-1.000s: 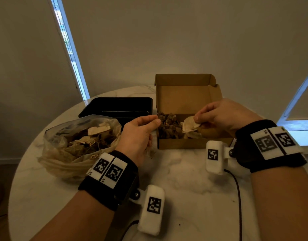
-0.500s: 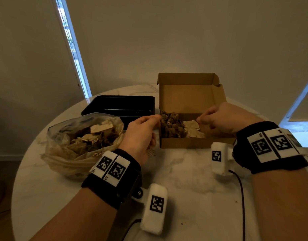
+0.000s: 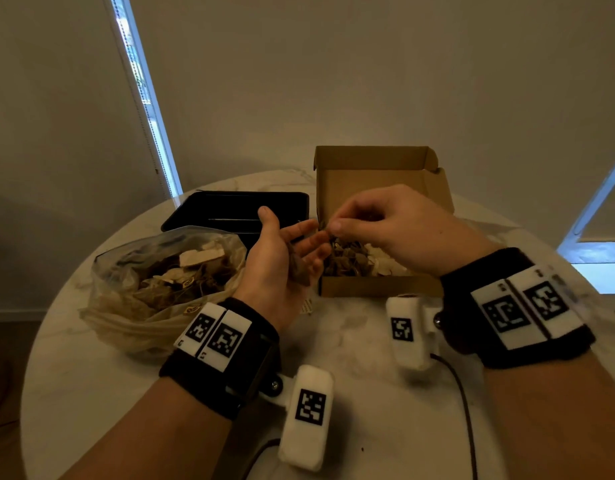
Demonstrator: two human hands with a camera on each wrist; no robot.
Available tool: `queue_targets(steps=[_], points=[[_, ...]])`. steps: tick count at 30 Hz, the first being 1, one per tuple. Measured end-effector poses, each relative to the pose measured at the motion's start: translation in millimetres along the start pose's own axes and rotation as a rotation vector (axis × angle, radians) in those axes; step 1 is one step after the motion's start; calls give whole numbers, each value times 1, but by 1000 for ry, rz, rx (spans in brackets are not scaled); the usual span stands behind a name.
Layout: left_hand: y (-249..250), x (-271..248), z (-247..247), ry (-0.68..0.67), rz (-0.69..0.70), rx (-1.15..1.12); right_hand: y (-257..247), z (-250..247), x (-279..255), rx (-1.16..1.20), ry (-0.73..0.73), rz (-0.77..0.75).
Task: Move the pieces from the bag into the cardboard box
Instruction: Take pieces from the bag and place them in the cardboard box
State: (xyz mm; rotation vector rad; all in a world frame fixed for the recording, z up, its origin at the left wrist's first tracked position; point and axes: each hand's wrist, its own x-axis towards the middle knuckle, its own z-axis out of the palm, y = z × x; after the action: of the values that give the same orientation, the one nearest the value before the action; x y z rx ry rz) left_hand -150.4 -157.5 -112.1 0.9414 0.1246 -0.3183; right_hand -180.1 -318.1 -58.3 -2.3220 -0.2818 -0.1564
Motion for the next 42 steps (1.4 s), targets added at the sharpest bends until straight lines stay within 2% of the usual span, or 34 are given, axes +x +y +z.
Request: queue_targets(steps=[3, 8, 11, 14, 17, 20, 26, 29, 32, 34, 37, 42], points=[[0, 1, 0, -32, 3, -34, -9, 15, 1, 0, -63, -23], [-1, 3, -2, -68, 28, 22, -8, 33, 6, -169, -101, 41], [0, 2, -1, -119, 33, 10, -5, 31, 7, -114, -111, 76], [0, 1, -2, -128, 44, 61, -2, 22, 5, 23, -26, 102], [-1, 4, -6, -31, 100, 134, 4, 12, 6, 98, 159, 144], [-1, 8, -8, 31, 185, 146, 8, 8, 9, 188, 224, 187], [-4, 6, -10, 6, 325, 331, 8, 15, 10, 199, 126, 207], [-3, 2, -9, -49, 310, 384, 5, 19, 7, 171, 75, 175], [-3, 0, -7, -66, 298, 348, 3, 17, 6, 151, 15, 175], [-2, 0, -7, -55, 309, 325, 6, 14, 8, 157, 49, 198], [-2, 0, -5, -100, 318, 293, 7, 14, 11, 177, 77, 145], [-2, -2, -2, -204, 341, 240, 8, 22, 15, 240, -80, 47]])
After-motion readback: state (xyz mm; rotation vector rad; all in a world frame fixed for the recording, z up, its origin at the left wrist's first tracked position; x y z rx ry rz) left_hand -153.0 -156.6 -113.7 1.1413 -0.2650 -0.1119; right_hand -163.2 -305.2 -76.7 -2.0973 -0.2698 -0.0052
